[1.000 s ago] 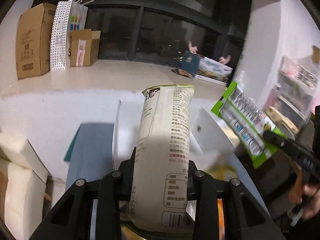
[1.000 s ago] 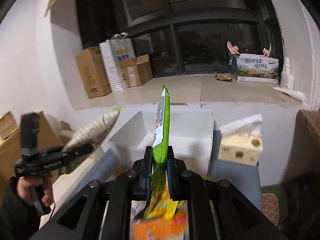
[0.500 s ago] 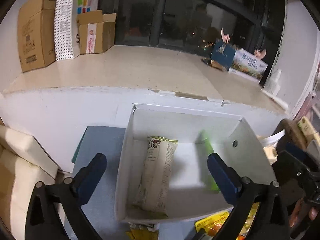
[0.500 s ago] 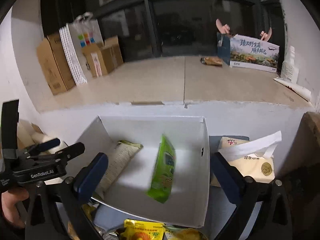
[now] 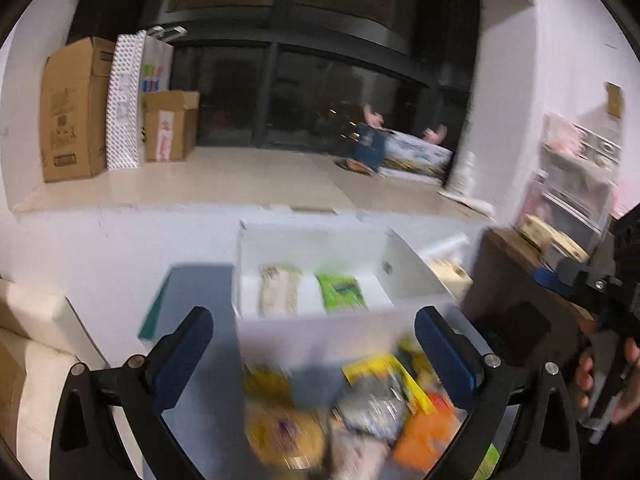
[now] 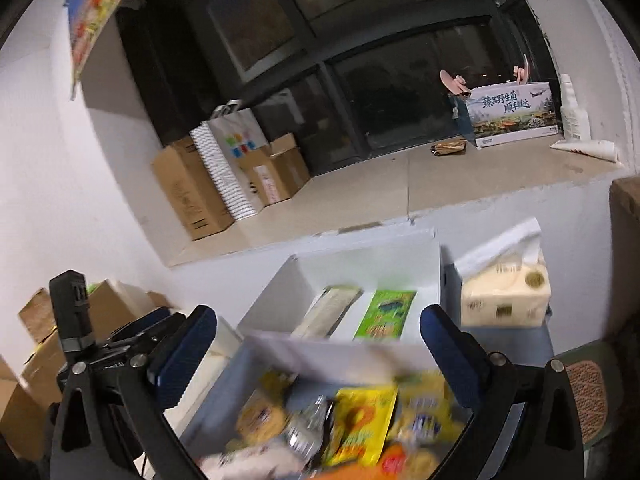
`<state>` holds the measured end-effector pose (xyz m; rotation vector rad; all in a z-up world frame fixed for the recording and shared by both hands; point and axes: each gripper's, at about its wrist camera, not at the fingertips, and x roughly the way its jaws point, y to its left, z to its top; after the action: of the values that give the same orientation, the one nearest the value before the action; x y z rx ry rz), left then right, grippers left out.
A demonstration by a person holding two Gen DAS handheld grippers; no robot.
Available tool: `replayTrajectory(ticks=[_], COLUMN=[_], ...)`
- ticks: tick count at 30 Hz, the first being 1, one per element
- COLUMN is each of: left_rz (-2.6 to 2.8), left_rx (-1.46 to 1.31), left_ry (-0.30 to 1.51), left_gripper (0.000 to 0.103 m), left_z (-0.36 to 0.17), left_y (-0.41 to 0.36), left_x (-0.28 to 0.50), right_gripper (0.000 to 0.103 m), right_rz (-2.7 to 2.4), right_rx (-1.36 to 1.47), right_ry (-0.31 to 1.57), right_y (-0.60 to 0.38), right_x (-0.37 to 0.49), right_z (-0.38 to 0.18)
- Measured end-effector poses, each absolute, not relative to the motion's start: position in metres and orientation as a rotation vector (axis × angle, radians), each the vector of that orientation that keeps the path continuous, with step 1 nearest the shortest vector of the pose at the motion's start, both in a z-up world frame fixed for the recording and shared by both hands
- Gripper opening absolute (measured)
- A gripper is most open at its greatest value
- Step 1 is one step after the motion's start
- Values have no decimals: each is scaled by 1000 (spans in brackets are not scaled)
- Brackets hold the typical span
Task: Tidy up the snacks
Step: 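Drop silver bag with right gripper while left drops rice-cracker bag into box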
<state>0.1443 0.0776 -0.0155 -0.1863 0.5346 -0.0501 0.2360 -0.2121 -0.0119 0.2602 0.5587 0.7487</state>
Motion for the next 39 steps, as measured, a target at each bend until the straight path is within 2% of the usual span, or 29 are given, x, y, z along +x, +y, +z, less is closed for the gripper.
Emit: replayTrajectory(ticks=[6, 13, 25, 34, 35, 36, 37, 39], left_rz=[-93, -100, -75, -62, -63, -60, -57, -58], left_rx=[-166, -139, -81, -137, -140, -145, -148, -153], left_ry=[607, 588, 594, 602, 603, 605, 606, 611], left_gripper=[103, 103, 103, 103, 103, 103, 103, 103], left_z=[-42, -58, -70, -79, -79, -81, -82, -86], left_y=[56, 40, 39, 57, 58, 60, 61, 63], left_x=[85, 41, 20, 16, 16, 15, 15, 15], right_gripper=[103, 103, 103, 102, 84, 52, 52, 42], right_rz=[730, 721, 754, 795, 805, 783, 793, 802], right_rx=[246, 87, -3, 75, 107, 124, 153, 98], right_ry=[578, 668, 926, 1091, 1118, 1143, 1145, 1099], right_y=[-239, -220, -133, -87, -87, -89, -91, -90], right_x=[166, 135, 221, 273, 277, 281, 281, 272], right_z=[-38, -80, -137, -176, -182, -188, -191, -187])
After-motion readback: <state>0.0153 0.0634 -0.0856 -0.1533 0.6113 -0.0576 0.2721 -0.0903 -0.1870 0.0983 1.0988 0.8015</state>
